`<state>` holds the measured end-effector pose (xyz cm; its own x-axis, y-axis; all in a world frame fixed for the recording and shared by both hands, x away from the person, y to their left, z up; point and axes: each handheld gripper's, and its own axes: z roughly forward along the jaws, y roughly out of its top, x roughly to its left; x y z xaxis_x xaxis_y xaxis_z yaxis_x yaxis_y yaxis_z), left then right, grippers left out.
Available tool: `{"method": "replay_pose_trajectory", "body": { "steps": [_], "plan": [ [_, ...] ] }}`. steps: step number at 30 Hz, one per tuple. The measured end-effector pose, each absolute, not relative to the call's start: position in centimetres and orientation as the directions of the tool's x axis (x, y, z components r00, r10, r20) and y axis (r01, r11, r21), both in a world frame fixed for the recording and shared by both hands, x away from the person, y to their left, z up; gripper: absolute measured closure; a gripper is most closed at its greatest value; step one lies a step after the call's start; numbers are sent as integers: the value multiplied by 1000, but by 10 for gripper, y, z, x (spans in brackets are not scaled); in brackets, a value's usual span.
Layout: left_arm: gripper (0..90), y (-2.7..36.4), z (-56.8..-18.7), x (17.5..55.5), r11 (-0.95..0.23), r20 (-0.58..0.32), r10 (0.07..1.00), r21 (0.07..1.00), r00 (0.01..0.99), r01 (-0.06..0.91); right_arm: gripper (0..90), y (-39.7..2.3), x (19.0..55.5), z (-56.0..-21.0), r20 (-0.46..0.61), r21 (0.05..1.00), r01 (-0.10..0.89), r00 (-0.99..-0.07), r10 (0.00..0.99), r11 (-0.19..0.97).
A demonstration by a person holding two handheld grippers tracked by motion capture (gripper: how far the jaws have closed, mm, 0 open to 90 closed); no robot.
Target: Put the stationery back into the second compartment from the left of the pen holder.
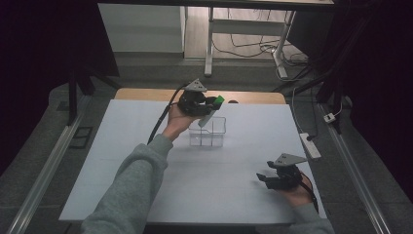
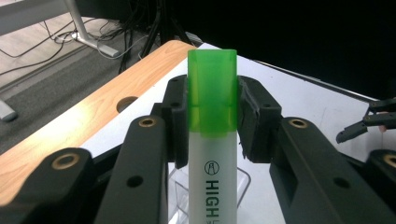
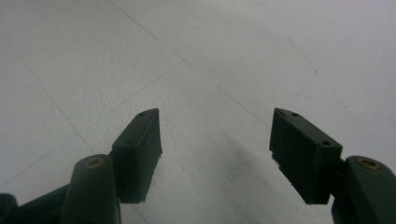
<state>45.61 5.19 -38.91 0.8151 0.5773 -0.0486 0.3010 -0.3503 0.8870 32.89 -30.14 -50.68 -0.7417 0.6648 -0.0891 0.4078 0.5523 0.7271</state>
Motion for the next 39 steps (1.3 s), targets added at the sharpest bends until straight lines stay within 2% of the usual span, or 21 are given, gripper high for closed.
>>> {"method": "replay_pose_trajectory", "body": {
  "steps": [18,25,26,31,39],
  "plan": [
    [658,45,-412,474,-334,-48,569,899,821,284,338,-302,329,-508,-85,724,411,-744,663,554],
    [648,45,-420,476,-355,-46,582,884,812,304,337,-302,329,-508,-84,724,411,-745,662,555],
    [637,46,-422,475,-356,-42,584,884,811,302,337,-301,329,-508,-85,723,411,-745,662,555],
    [469,52,-424,472,-366,-46,586,876,809,315,336,-301,328,-507,-84,725,409,-746,661,554],
    [398,65,-419,468,-362,-79,573,869,816,338,335,-300,328,-507,-87,722,410,-745,662,557]
  ]
}}
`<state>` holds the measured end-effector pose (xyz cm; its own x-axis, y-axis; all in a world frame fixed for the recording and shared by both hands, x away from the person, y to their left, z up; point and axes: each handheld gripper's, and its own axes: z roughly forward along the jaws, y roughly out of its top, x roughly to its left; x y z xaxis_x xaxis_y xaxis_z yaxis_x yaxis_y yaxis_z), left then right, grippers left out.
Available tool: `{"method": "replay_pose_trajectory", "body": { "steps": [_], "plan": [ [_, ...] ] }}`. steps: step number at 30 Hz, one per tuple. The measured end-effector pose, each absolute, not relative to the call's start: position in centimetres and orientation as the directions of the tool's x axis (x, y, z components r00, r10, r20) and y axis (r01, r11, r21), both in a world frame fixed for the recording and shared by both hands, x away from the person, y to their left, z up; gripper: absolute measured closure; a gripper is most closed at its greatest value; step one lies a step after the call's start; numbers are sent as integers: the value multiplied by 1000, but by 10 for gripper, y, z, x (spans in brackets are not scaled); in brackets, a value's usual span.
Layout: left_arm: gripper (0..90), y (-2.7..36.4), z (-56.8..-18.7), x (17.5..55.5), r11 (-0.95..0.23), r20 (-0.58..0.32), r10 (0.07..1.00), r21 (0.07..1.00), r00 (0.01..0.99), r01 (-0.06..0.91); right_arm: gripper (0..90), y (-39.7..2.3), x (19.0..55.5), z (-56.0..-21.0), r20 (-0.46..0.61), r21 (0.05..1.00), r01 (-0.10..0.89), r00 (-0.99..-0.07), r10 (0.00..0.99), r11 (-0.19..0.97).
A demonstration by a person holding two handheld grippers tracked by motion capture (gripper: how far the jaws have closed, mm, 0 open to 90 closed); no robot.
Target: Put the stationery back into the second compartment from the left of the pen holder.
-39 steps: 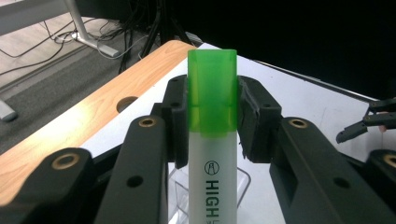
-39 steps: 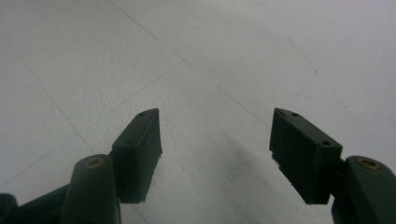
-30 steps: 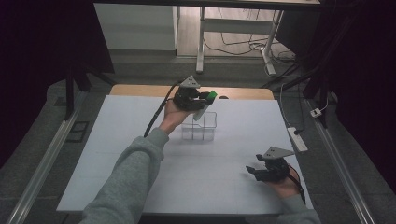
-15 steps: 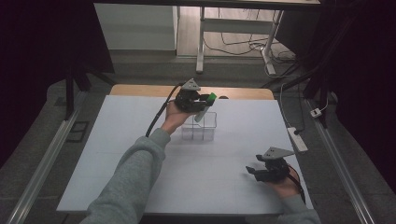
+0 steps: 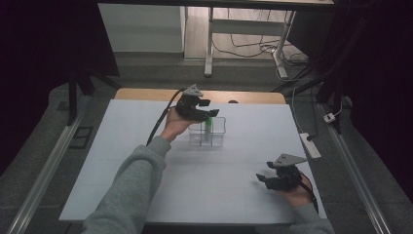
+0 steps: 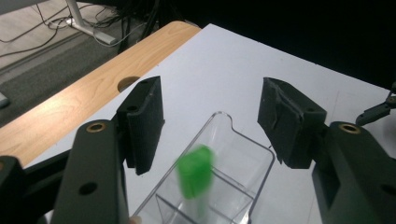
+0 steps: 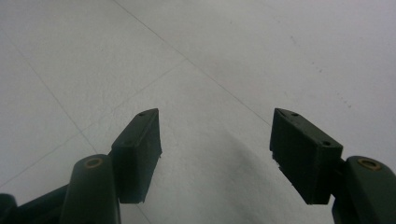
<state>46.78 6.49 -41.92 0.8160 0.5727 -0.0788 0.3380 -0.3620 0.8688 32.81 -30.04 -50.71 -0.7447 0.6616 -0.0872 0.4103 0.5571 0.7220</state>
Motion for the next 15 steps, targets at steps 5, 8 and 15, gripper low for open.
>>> {"method": "replay_pose_trajectory", "body": {
  "steps": [5,8,15],
  "plan": [
    [389,73,-418,463,-362,-89,571,865,816,348,335,-301,328,-507,-87,722,411,-744,663,556],
    [387,78,-417,458,-366,-89,567,864,819,347,335,-301,328,-507,-89,723,409,-744,663,557],
    [377,92,-415,441,-390,-73,557,857,827,338,335,-302,328,-506,-87,729,410,-739,668,548]
  ]
}}
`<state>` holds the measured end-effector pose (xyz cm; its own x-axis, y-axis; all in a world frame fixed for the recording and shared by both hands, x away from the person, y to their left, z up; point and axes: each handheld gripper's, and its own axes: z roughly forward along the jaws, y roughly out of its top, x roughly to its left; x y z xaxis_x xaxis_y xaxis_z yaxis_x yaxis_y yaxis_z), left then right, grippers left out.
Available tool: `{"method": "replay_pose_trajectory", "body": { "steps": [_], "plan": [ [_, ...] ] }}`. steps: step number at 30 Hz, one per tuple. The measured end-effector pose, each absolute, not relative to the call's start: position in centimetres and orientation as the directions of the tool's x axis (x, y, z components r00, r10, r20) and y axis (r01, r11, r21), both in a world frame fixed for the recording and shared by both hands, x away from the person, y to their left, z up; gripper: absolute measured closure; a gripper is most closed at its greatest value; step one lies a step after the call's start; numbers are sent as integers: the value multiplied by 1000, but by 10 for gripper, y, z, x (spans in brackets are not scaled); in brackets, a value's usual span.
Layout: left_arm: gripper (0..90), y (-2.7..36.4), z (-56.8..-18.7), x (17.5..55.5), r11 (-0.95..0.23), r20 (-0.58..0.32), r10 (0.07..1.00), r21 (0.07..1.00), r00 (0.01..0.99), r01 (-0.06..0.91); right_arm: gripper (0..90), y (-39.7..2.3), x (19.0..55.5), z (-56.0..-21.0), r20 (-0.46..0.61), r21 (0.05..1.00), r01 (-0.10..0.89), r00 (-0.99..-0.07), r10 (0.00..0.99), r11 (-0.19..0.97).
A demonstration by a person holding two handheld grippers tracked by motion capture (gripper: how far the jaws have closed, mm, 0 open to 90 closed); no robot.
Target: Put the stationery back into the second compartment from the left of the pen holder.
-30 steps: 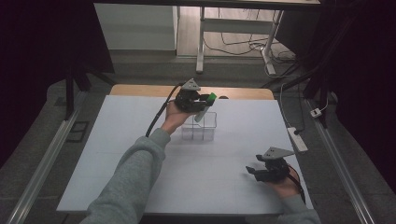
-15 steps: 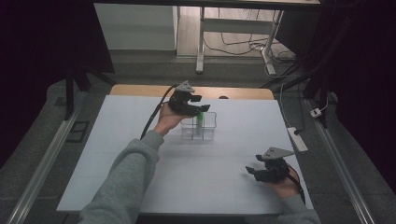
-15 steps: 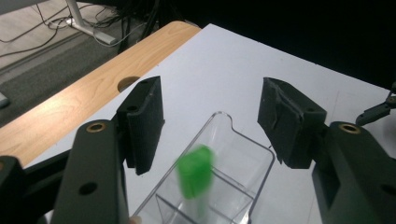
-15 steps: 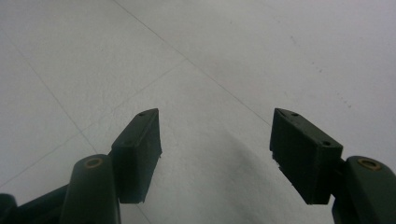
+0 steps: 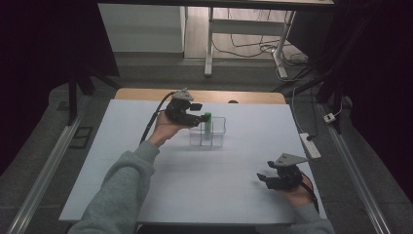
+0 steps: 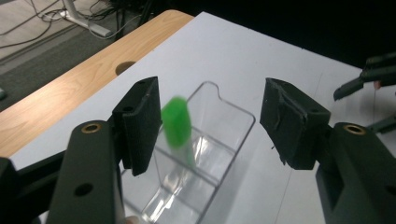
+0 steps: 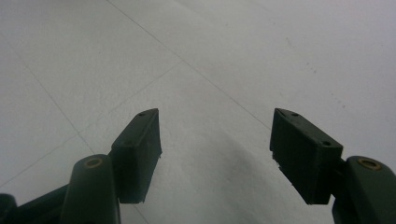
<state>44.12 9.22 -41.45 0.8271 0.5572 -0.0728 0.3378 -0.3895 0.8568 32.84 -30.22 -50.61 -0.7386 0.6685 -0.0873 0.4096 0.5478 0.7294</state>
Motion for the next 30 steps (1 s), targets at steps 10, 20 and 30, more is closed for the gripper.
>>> {"method": "replay_pose_trajectory", "body": {
  "steps": [10,20,30],
  "plan": [
    [372,130,-420,400,-384,-80,580,851,811,359,332,-306,329,-505,-87,732,412,-733,674,543],
    [370,169,-456,352,-374,-98,619,836,779,403,332,-311,329,-503,-82,746,408,-729,680,527],
    [370,199,-480,314,-358,-112,636,834,764,420,332,-316,329,-503,-76,752,413,-719,690,514]
  ]
}}
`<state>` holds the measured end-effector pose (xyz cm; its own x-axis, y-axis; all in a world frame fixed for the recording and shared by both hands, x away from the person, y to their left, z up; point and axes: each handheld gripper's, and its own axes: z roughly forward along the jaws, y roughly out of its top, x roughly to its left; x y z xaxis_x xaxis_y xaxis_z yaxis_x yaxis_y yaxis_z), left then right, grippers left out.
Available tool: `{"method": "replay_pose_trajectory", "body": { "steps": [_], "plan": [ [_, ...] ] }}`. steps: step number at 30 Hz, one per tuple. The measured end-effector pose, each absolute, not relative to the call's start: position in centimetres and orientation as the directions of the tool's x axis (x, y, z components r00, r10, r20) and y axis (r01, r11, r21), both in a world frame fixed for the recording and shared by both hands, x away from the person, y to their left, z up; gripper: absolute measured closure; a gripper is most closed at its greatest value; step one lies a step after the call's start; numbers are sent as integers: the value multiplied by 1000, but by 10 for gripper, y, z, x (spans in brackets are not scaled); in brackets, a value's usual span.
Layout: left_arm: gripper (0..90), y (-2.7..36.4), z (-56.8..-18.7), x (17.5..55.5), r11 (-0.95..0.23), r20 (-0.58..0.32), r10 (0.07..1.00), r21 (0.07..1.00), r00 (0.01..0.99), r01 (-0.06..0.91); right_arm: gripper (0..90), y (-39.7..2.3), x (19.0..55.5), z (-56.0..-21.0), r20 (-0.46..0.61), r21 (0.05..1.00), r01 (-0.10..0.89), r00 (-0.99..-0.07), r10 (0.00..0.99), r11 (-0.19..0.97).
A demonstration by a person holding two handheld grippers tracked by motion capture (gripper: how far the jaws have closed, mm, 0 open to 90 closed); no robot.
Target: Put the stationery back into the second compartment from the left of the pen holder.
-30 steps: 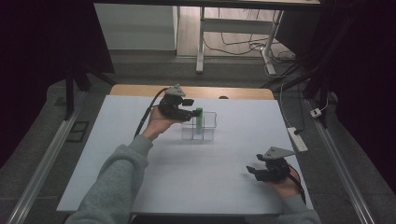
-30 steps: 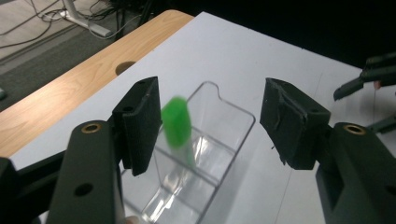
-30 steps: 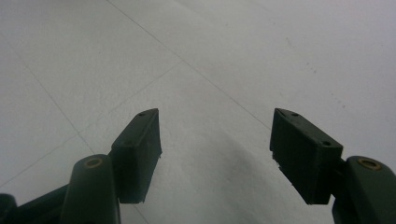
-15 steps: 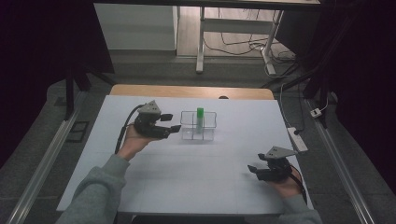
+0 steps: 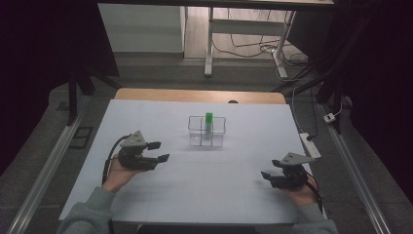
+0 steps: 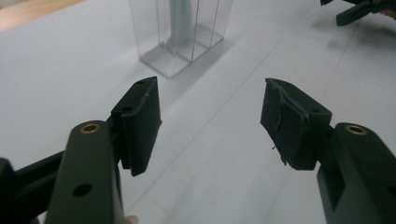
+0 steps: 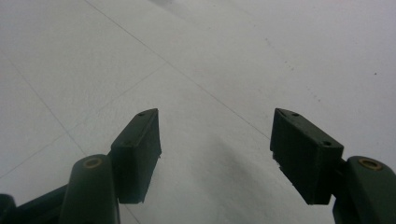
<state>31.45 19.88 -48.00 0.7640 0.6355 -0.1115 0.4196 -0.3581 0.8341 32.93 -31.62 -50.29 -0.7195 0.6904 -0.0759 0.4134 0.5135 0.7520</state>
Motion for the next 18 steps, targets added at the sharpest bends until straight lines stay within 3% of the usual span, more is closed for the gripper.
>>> {"method": "replay_pose_trajectory", "body": {
  "steps": [18],
  "plan": [
    [365,239,-516,269,-358,-107,714,794,692,492,329,-317,329,-502,-74,763,399,-727,682,508]
  ]
}}
